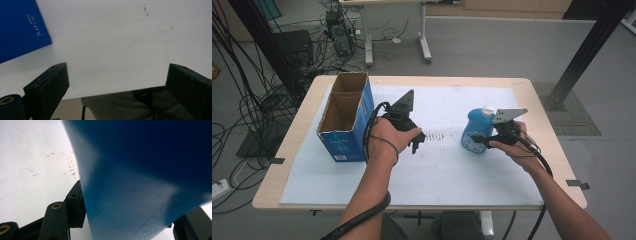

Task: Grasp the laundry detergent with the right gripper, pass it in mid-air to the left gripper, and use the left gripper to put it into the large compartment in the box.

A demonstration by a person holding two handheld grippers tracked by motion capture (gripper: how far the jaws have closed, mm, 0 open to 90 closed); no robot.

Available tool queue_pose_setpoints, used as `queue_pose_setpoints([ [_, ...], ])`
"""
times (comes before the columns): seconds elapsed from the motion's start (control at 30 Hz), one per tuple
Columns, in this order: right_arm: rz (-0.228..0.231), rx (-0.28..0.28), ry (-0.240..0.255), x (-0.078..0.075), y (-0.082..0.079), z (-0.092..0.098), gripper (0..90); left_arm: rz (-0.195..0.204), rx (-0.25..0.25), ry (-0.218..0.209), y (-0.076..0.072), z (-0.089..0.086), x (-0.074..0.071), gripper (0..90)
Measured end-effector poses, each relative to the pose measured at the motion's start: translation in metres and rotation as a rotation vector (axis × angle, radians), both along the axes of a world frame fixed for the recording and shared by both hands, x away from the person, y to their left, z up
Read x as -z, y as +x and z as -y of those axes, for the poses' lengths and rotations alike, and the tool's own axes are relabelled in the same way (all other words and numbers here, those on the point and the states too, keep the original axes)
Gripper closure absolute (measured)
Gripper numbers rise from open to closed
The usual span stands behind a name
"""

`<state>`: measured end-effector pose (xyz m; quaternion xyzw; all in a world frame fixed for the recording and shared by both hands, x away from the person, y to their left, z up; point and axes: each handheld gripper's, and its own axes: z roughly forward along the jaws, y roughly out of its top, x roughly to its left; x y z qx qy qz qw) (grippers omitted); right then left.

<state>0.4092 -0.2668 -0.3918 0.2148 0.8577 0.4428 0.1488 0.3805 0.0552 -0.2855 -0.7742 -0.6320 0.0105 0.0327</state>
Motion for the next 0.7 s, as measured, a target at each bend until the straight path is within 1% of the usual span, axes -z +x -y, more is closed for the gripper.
queue_pose_setpoints([
  [0.17,-0.004,0.002,0.009,0.0006,0.0002,0.0005,41.0,0.000,0.004,0.000,0.0000,0.0014,0.0005,5.5],
  [0.2,-0.004,0.004,0.010,0.0006,0.0001,0.0004,41.1,0.005,0.000,-0.001,-0.0003,0.0018,0.0009,5.5],
  [0.23,-0.004,0.004,0.010,0.0006,0.0001,0.0004,41.1,-0.003,0.007,0.000,-0.0001,0.0015,0.0005,5.5],
  [0.53,-0.020,0.007,0.015,-0.0001,0.0007,0.0008,42.5,0.005,0.005,0.003,-0.0010,0.0029,-0.0010,5.5],
  [0.7,-0.026,0.008,0.019,-0.0003,0.0011,0.0014,42.8,0.002,0.010,0.001,-0.0008,0.0027,-0.0016,5.5],
])
